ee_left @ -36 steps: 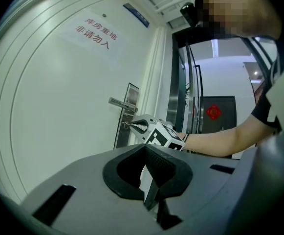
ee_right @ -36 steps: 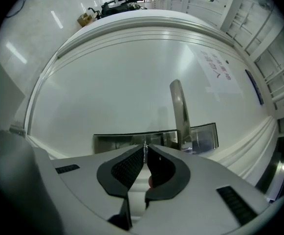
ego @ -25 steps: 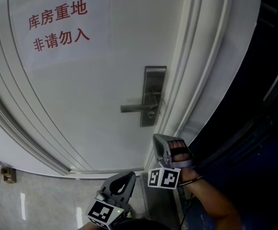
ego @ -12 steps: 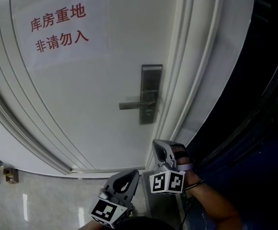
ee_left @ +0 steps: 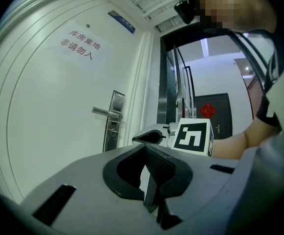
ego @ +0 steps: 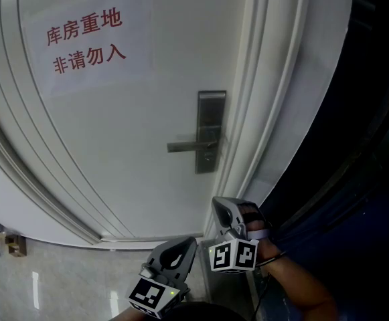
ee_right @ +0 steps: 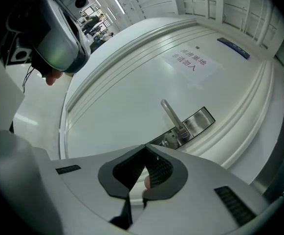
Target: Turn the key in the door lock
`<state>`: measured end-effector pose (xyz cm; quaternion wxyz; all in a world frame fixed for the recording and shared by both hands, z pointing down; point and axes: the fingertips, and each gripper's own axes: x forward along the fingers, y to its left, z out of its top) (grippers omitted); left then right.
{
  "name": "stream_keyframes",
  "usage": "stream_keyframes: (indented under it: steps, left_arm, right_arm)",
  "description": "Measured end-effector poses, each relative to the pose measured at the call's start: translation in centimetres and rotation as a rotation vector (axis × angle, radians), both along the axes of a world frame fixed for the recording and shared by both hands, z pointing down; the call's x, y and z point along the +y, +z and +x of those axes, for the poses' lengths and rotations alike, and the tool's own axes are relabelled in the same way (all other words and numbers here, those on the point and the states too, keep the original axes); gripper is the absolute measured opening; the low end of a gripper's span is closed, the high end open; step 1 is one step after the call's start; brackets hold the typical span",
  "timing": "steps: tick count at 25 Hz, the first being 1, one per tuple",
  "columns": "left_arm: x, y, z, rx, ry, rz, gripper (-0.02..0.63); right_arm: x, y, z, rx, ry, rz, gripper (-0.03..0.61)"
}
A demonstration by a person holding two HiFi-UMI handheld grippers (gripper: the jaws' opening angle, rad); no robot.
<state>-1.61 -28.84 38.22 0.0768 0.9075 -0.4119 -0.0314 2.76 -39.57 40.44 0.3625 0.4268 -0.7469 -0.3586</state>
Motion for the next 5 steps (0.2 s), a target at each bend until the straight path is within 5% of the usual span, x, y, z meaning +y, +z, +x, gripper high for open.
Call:
stream_keyframes:
  steps: [5]
  left_arm:
    - [-0.01,0.1,-0.27,-0.004,-0.004,0.004,0.002]
  right_arm:
    - [-0.04,0.16,-0.3,-0.006,-0.004,-0.005,0.014]
